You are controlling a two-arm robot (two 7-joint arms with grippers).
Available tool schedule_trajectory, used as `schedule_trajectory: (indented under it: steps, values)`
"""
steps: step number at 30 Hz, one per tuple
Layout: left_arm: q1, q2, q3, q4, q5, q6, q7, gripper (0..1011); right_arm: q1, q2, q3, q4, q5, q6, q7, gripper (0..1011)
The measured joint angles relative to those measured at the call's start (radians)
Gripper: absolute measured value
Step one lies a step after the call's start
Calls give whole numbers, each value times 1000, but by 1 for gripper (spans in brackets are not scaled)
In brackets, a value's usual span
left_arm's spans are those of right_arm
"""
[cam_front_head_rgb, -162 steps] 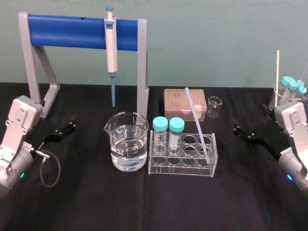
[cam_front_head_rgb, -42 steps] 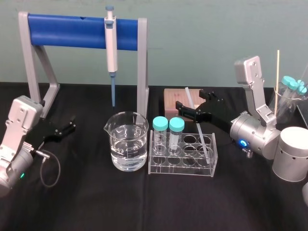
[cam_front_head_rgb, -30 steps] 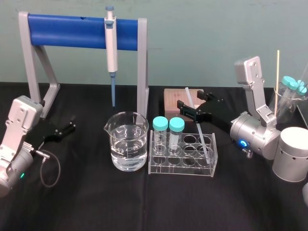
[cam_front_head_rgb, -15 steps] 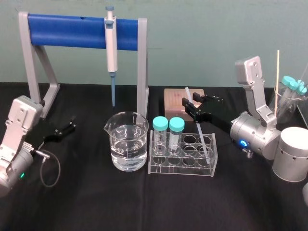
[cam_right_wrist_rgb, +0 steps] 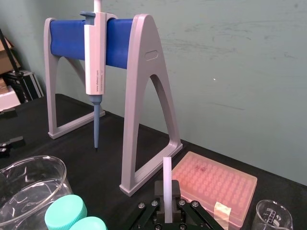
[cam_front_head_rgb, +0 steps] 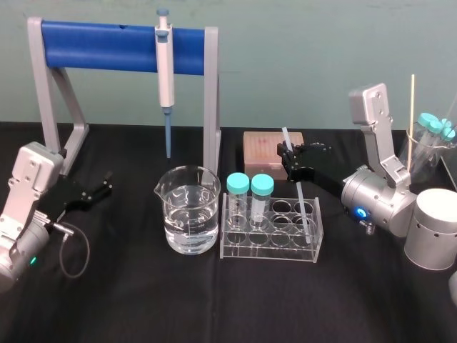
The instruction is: Pick up the stirring rod with one hand, then place it down.
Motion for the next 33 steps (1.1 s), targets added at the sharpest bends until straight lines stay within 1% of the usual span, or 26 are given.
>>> schedule_trajectory:
  steps: [10, 11, 12, 13, 15, 16, 18, 21, 24, 28, 31, 33]
  values:
    - [0, 0, 0, 0, 0, 0, 0, 1000, 0, 0, 1, 0, 0, -2, 0, 73]
    - [0, 0, 0, 0, 0, 0, 0, 1000, -7, -4, 8, 0, -1, -20, 0, 73]
    - [0, 0, 0, 0, 0, 0, 0, 1000, -7, -4, 8, 0, -1, -20, 0, 73]
    - [0, 0, 0, 0, 0, 0, 0, 1000, -15, -9, 15, -2, -3, -44, 1, 73]
    - [0, 0, 0, 0, 0, 0, 0, 1000, -22, -13, 22, -4, -4, -66, 3, 73]
    - [0, 0, 0, 0, 0, 0, 0, 1000, -30, -17, 29, -6, -4, -87, 7, 73]
    - [0, 0, 0, 0, 0, 0, 0, 1000, -37, -21, 35, -10, -2, -103, 11, 73]
    - [0, 0, 0, 0, 0, 0, 0, 1001, -58, -32, 53, -25, 16, -136, 27, 73]
    - [0, 0, 0, 0, 0, 0, 0, 1000, -73, -36, 63, -42, 25, -163, 40, 73]
    - [0, 0, 0, 0, 0, 0, 0, 1000, -85, -32, 71, -70, 25, -191, 46, 73]
    - [0, 0, 0, 0, 0, 0, 0, 1000, -99, -20, 84, -116, 16, -226, 50, 73]
    - [0, 0, 0, 0, 0, 0, 0, 1000, -104, -15, 89, -133, 13, -239, 53, 73]
